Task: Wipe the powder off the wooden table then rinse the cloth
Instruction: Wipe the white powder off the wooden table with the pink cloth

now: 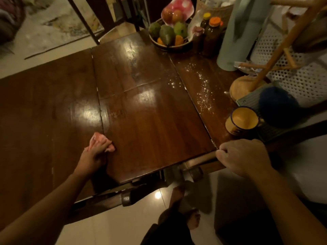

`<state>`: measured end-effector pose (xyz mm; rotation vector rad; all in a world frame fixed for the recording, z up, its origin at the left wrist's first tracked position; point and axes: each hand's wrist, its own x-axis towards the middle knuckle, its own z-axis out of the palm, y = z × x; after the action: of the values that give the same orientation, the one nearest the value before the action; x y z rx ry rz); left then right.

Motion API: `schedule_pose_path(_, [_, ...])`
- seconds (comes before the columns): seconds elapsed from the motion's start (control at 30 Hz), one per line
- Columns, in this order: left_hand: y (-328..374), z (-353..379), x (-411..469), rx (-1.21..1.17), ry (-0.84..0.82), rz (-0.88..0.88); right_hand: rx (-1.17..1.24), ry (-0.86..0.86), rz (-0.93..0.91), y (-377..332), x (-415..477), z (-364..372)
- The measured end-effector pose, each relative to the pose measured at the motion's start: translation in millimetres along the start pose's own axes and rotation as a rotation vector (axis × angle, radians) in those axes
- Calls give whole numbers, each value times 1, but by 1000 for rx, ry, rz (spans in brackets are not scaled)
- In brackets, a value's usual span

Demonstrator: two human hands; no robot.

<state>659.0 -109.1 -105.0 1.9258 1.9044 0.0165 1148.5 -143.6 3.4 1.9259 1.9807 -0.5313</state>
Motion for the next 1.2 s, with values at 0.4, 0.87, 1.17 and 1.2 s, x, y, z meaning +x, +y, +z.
schedule_pose_path(0.4, [132, 32, 111, -146, 26, 22, 72, 76, -42, -2, -2, -5])
schedule_pose_path(0.87, [293, 111, 115, -111, -180, 781, 320, 691, 19, 2, -20, 41])
schedule_pose_path(1.17, [360, 90, 199, -113, -117, 679, 359, 592, 150, -3, -14, 37])
schedule_pose_path(1.2, [366, 91, 200, -104, -98, 665, 356, 574, 162, -3, -13, 36])
